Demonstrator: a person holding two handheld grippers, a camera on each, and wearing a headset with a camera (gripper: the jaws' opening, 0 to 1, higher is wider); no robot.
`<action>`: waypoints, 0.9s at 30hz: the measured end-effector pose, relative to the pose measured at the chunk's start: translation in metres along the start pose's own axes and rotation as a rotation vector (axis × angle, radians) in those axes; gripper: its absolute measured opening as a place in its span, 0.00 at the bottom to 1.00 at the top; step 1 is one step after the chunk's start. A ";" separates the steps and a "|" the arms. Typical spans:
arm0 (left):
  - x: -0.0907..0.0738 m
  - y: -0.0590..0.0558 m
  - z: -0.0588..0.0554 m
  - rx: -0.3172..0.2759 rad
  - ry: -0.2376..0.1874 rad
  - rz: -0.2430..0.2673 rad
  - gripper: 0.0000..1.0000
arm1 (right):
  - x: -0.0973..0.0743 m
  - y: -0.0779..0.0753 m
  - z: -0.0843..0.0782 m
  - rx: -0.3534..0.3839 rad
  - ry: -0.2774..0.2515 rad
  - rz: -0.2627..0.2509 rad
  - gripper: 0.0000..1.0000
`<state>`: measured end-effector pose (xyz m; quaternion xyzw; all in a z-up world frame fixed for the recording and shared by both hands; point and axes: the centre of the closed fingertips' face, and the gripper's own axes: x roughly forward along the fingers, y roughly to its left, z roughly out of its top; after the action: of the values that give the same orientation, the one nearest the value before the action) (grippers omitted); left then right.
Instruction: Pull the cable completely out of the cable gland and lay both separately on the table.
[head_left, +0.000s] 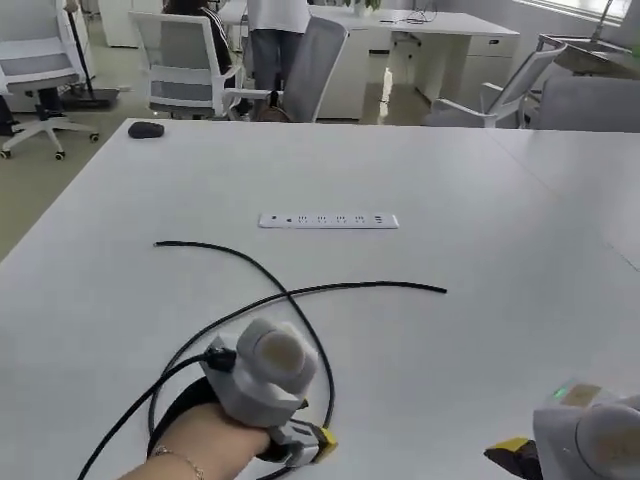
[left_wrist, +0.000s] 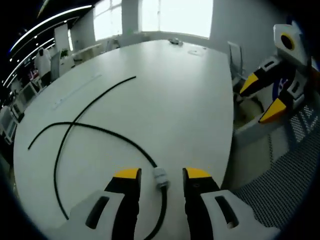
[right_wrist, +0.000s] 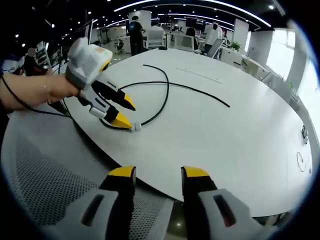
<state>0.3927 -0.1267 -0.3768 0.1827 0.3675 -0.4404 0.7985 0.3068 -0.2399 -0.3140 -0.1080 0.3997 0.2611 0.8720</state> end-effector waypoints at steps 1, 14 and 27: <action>0.002 0.001 -0.003 -0.006 0.008 0.003 0.35 | -0.001 0.000 0.001 -0.001 -0.005 -0.002 0.37; 0.023 -0.005 -0.029 -0.078 0.079 0.014 0.36 | 0.000 0.001 0.000 0.004 -0.001 0.014 0.35; 0.007 0.004 -0.017 -0.027 0.017 0.031 0.17 | -0.001 0.001 0.001 0.009 -0.008 0.011 0.34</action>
<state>0.3909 -0.1175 -0.3935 0.1815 0.3774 -0.4216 0.8043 0.3064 -0.2392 -0.3126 -0.1007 0.3982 0.2647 0.8725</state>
